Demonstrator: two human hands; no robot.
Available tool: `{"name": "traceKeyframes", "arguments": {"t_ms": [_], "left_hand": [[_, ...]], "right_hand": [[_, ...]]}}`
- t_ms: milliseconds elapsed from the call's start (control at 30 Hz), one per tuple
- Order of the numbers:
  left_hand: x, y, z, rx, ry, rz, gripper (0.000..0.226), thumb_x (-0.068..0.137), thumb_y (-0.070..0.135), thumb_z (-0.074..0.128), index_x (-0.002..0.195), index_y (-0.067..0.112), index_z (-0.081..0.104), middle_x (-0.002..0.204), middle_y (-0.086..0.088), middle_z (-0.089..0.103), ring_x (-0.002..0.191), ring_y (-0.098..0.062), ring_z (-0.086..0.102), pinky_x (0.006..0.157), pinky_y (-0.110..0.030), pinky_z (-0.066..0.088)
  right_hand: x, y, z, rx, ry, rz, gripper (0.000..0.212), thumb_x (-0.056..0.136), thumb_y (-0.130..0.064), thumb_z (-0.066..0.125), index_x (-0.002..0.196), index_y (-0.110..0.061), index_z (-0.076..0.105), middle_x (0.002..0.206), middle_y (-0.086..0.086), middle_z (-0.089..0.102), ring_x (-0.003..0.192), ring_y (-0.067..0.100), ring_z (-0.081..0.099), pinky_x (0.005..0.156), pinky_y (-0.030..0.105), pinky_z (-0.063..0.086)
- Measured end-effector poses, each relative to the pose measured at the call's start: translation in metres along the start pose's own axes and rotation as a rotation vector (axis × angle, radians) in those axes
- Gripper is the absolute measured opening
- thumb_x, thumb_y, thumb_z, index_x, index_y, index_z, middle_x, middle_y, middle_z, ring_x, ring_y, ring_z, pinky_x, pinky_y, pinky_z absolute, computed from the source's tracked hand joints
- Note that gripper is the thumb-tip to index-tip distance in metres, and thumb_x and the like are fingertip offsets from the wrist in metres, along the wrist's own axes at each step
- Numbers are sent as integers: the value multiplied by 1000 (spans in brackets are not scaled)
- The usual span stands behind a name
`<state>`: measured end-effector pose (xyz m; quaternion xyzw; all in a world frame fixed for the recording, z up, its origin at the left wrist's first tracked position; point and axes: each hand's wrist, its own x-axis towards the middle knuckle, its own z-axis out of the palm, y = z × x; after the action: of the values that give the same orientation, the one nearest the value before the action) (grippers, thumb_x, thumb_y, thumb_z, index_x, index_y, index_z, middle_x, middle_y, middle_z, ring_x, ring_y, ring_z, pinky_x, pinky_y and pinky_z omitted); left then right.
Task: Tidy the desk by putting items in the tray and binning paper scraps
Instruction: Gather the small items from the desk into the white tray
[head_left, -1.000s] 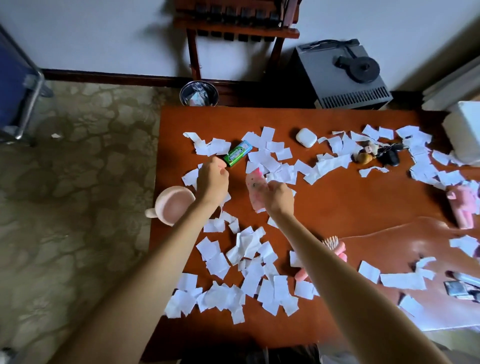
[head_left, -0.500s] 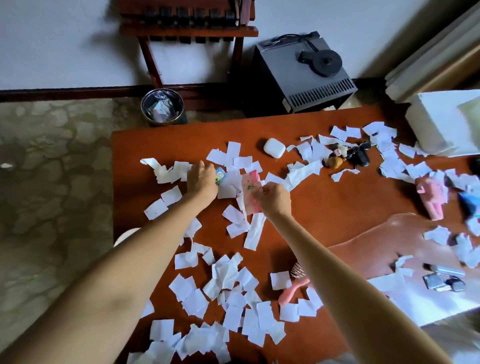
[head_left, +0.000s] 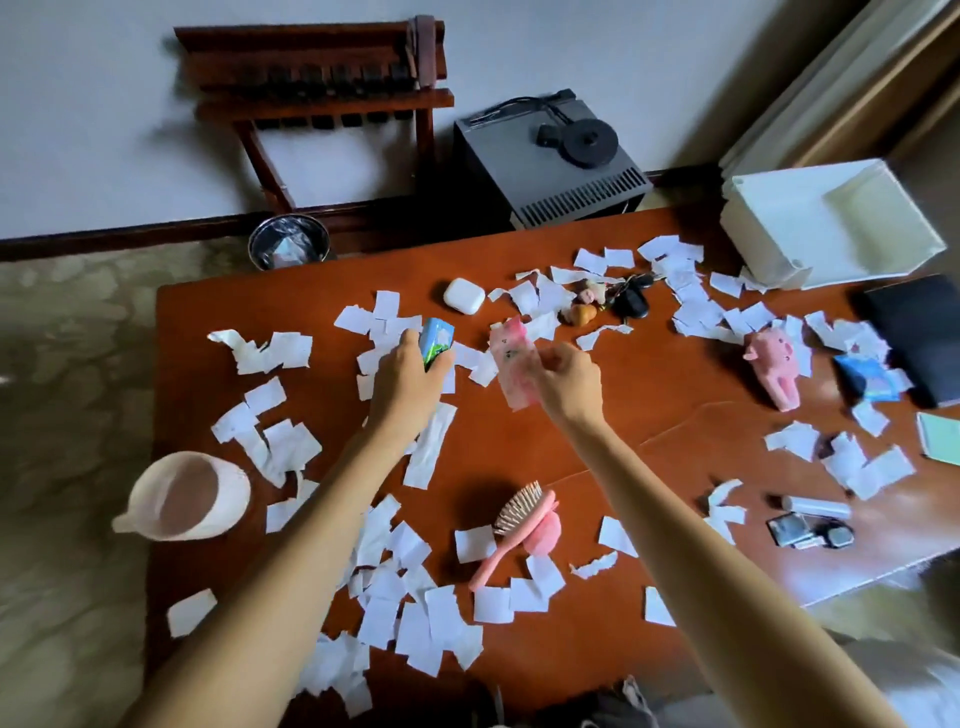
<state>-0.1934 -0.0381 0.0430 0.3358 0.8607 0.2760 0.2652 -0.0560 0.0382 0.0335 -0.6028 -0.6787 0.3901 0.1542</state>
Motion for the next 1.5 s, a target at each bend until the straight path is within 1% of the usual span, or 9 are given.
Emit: {"name": "traceKeyframes", "arguments": {"t_ms": [233,367,567,733,867,933,1100,1300,1500], "left_hand": [[-45,110,98,-119,-40,28,37,93,31,52,119,5,50,111,-15,63,92,-27,67,67,-32,55],[-66,184,156,-95,-44,7,30,93,26,52,112,4,53,108,-16,63,87,-26,62,55,-25,43],[-75,268,215,-154,-68,-15,24,93,21,52,113,6,53,106,-14,61,75,-19,56,53,-21,44],[-55,299,236,-126,-51,7,28,90,22,56,110,2,57,109,-18,64,93,-30,62,72,-36,52],[-29,322,247,-135,-55,35,30,91,21,54,115,2,56,113,-17,64,99,-30,62,76,-36,52],[-17,334,255,-138,-60,45,30,91,20,53,114,1,56,115,-18,63,101,-31,62,80,-38,53],[12,363,276,-143,-79,39,30,93,20,50,117,2,54,119,-17,61,104,-29,60,77,-34,50],[56,392,302,-197,-23,-65,30,95,18,49,121,4,51,121,-14,60,104,-23,60,53,-16,39],[99,404,327,-263,91,-282,33,95,22,47,123,4,47,123,-16,58,108,-29,58,82,-34,48]], "right_hand": [[34,78,-115,73,-32,-88,36,91,-32,54,110,-1,58,107,12,68,88,25,67,65,32,56],[61,125,-188,-24,-86,-118,32,96,-29,47,112,-3,58,103,12,70,79,22,66,55,19,52],[90,165,-266,-39,-112,-81,29,94,-21,49,117,-3,50,111,16,65,88,25,64,73,36,54],[126,179,-295,2,-129,-58,26,92,-17,50,115,-3,52,108,20,66,91,38,66,72,45,54],[159,185,-313,59,-16,26,16,88,-9,51,97,-1,61,93,19,69,74,30,64,59,33,49],[174,188,-324,58,30,52,19,90,-14,53,95,1,64,85,15,66,65,22,57,54,22,45],[226,195,-344,112,108,98,33,91,-30,56,93,1,67,79,10,65,64,23,57,53,29,43],[297,200,-345,95,48,76,37,95,-34,50,101,0,65,95,15,70,84,26,67,65,33,53],[352,202,-327,55,-158,70,35,94,-30,51,119,-5,52,118,16,64,101,28,65,79,33,55]]}}
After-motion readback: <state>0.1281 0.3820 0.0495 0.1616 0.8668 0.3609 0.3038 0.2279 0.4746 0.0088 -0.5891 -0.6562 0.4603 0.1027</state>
